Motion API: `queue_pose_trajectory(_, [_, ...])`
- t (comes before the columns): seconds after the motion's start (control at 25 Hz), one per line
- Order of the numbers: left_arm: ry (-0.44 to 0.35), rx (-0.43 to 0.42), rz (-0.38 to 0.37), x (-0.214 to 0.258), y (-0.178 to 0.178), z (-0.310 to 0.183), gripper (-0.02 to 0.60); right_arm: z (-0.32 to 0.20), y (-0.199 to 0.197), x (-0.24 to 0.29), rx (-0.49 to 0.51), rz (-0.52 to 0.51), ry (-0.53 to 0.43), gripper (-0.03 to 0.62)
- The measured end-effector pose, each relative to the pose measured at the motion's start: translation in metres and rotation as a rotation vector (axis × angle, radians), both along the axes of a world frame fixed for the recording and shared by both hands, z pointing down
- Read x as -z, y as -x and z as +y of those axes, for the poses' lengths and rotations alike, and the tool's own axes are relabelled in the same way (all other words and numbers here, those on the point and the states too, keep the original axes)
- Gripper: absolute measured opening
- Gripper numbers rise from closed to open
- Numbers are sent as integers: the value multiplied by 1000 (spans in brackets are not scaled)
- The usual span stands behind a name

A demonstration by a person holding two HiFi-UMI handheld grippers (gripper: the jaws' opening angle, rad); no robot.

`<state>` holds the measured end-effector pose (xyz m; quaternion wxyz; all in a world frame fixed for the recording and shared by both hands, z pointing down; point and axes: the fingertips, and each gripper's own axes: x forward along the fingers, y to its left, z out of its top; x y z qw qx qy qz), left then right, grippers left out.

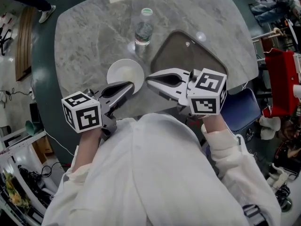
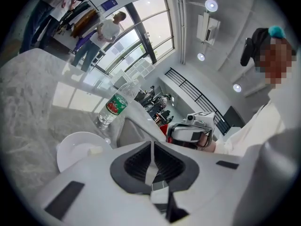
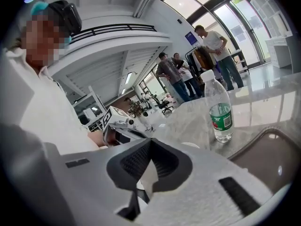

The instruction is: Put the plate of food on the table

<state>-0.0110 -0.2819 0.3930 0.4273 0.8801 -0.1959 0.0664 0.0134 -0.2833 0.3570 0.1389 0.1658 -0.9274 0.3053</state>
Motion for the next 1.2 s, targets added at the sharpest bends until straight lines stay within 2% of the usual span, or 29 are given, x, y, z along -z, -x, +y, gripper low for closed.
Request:
queue_pose_trajectory(0.24, [12,17,-15,-2,-2,3,31,10,-2,-1,9,-21,6,2])
queue_pose_trajectory(0.52, [15,20,-11,0,-7,12,31,18,-4,-4,-66,-64,38,2])
queue_pose_trajectory(1.0, [32,36,-23,-4,-4,26,31,18,-5,-13,-184,0,37,2])
queue_pose_trajectory(1.2, [34,42,-29,-4,2,32,31,27,14,-21,-176,14,76,2])
